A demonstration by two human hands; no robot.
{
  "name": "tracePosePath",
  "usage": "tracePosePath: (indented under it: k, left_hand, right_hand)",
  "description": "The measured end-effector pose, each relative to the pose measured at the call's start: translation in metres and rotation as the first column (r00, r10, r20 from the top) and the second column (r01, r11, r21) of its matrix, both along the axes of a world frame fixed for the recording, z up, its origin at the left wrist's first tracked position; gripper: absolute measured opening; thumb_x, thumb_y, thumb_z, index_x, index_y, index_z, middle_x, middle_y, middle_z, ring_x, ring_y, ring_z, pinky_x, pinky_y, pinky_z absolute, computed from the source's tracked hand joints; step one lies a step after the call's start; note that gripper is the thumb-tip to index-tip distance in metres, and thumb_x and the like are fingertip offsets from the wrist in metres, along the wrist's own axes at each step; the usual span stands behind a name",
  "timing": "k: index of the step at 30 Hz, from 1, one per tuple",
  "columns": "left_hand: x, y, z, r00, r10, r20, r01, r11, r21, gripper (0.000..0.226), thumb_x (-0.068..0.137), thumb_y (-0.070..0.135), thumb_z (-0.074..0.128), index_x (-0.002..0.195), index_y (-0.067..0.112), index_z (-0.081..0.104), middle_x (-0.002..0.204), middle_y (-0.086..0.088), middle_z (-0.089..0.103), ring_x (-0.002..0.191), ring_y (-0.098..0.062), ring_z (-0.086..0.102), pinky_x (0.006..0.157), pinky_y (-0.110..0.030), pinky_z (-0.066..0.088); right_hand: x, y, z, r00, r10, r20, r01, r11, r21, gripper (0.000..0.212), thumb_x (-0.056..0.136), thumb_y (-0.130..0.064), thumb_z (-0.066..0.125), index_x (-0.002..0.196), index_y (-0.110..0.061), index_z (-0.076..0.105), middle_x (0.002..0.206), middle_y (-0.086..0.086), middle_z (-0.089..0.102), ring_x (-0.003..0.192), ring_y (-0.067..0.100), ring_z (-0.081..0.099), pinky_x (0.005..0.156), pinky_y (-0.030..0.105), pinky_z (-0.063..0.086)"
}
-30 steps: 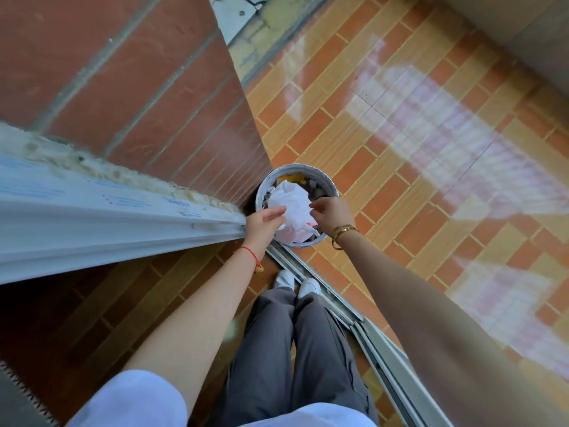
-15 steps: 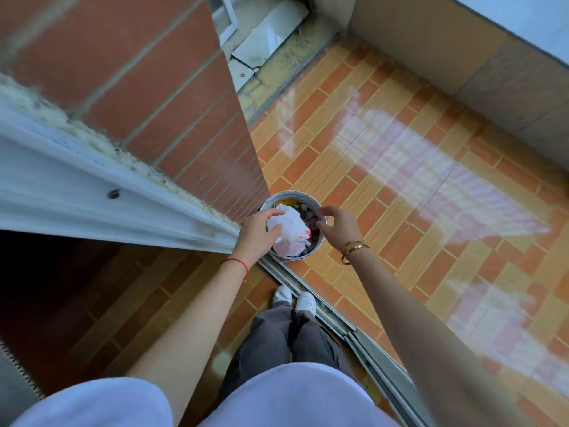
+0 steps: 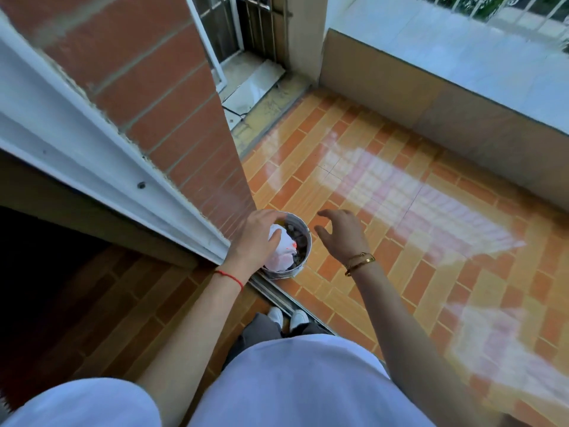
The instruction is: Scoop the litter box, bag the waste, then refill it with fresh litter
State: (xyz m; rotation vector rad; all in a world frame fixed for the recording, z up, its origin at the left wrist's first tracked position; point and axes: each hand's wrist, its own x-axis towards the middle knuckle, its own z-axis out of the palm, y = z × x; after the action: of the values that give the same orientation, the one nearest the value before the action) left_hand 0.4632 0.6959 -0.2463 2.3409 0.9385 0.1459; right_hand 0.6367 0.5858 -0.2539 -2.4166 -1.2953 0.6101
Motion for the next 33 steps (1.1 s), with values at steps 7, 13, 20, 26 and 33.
tracePosePath:
  k: [7,13,20,26,33]
  left_hand:
    - [-0.009,-0.024,0.032,0.991,-0.129,0.03,0.126,0.988,0.086,0.038,0.096,0.02,0.058,0.134,0.017,0.057,0.134,0.0,0.058,0.125,-0.021,0.049,0.106,-0.045,0.04]
    - [-0.031,-0.032,0.05,0.97,-0.229,0.082,0.221,0.97,0.098,0.038,0.095,0.019,0.058,0.133,0.02,0.057,0.132,0.002,0.058,0.123,-0.018,0.051,0.103,-0.038,0.043]
    - [-0.063,-0.033,0.055,0.883,-0.455,0.12,0.444,0.89,0.108,0.036,0.093,0.017,0.061,0.13,0.02,0.06,0.128,0.001,0.062,0.12,-0.019,0.055,0.101,-0.042,0.046]
    - [-0.1,-0.041,0.05,0.753,-0.643,0.138,0.636,0.766,0.096,0.036,0.093,0.014,0.063,0.128,0.018,0.062,0.122,0.004,0.065,0.115,-0.012,0.054,0.101,-0.021,0.039]
    - [-0.126,-0.061,0.057,0.524,-0.847,0.09,0.844,0.53,0.078,0.039,0.096,0.018,0.06,0.134,0.017,0.057,0.133,-0.001,0.058,0.122,-0.019,0.054,0.104,-0.037,0.044]
  right_hand:
    - [-0.015,-0.044,0.04,0.996,-0.053,0.065,0.05,0.998,0.043,0.043,0.092,-0.036,0.056,0.13,-0.017,0.055,0.128,0.002,0.06,0.123,0.024,0.049,0.1,0.041,0.042]
    - [-0.046,-0.09,0.057,0.985,-0.166,0.053,0.164,0.985,0.045,0.045,0.093,-0.035,0.055,0.133,-0.016,0.051,0.132,0.001,0.057,0.126,0.021,0.047,0.103,0.04,0.041]
    - [-0.113,-0.128,0.061,0.919,-0.39,0.061,0.388,0.92,0.048,0.044,0.094,-0.034,0.054,0.134,-0.015,0.05,0.134,0.002,0.055,0.127,0.02,0.047,0.105,0.038,0.039]
    - [-0.198,-0.158,0.058,0.802,-0.595,0.054,0.592,0.803,0.069,0.045,0.093,-0.037,0.054,0.133,-0.017,0.05,0.131,0.001,0.057,0.124,0.019,0.048,0.105,0.041,0.039]
    - [-0.297,-0.204,0.068,0.516,-0.857,-0.018,0.855,0.513,0.071,0.042,0.093,-0.036,0.056,0.132,-0.021,0.052,0.133,0.001,0.054,0.124,0.021,0.048,0.104,0.044,0.04]
